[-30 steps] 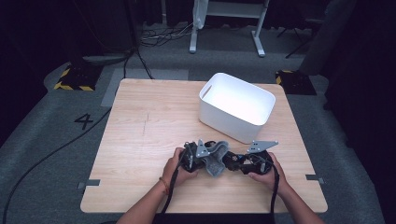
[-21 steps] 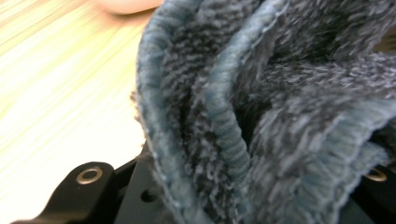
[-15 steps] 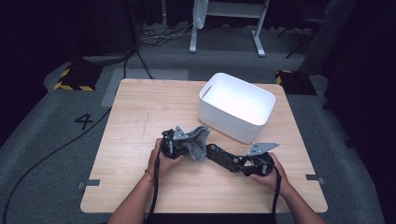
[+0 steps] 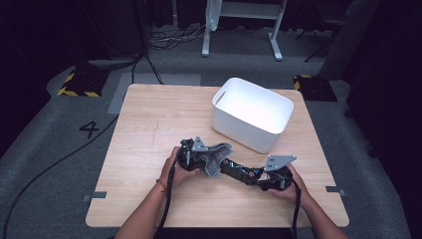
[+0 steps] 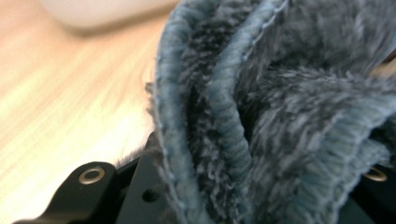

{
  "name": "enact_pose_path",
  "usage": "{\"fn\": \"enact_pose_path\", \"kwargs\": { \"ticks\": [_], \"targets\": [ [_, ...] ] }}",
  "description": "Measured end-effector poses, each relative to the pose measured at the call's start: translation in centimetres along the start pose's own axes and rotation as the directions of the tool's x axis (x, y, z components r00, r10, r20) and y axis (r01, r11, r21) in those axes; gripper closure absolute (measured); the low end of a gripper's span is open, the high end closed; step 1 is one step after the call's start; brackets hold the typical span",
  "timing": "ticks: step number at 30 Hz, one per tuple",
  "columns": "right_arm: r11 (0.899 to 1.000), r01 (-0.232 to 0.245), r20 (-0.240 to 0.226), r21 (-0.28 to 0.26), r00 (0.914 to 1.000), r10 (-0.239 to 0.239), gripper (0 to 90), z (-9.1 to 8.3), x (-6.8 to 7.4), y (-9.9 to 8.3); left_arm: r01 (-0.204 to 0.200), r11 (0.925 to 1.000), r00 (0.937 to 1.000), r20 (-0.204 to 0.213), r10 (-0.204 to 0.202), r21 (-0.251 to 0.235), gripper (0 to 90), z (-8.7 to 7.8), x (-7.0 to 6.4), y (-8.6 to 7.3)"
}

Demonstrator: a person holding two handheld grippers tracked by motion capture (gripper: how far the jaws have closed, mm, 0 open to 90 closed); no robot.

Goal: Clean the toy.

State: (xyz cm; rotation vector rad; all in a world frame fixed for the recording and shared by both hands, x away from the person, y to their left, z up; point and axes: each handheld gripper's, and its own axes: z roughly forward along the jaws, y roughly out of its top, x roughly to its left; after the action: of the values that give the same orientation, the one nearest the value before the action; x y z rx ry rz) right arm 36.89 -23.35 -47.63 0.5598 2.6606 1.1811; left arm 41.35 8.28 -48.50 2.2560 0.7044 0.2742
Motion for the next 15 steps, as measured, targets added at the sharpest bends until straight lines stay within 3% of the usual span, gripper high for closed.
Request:
{"fn": "enact_pose_path", "kwargs": {
  "ticks": [2,5,7,10,13,15],
  "targets": [
    [1.000,0.002,-0.001,0.001,1.0000,-0.002,58.6,0.0,0.0,0.0,-0.005,0.9999,0.9999,-0.010,0.005,0.015,77.2,-0.1,0.1,-0.1],
    [1.000,0.002,-0.008,0.002,1.0000,-0.002,58.6,-0.1,-0.1,-0.1,-0.045,0.9973,0.9976,-0.051,0.048,0.059,77.3,-0.2,0.2,-0.1],
    [1.000,0.001,-0.014,0.002,0.9999,-0.001,58.5,-0.2,-0.2,-0.2,-0.032,0.9974,0.9970,-0.068,0.036,0.064,77.2,-0.4,0.6,-0.1],
    [1.000,0.004,-0.018,0.001,0.9998,-0.004,58.5,-0.2,-0.2,-0.3,0.023,0.9997,0.9996,-0.016,-0.023,0.002,77.1,-0.8,1.2,-0.1],
    [1.000,0.017,-0.013,0.005,0.9998,-0.017,58.6,-0.2,-0.1,-0.2,0.012,0.9954,0.9974,0.072,-0.006,-0.096,77.0,-1.2,0.1,1.0],
    [1.000,0.016,-0.011,0.008,0.9998,-0.016,58.5,-0.1,0.0,-0.1,-0.018,0.9909,0.9971,0.071,0.028,-0.133,77.0,-1.6,-0.8,2.1]
  ]
}}
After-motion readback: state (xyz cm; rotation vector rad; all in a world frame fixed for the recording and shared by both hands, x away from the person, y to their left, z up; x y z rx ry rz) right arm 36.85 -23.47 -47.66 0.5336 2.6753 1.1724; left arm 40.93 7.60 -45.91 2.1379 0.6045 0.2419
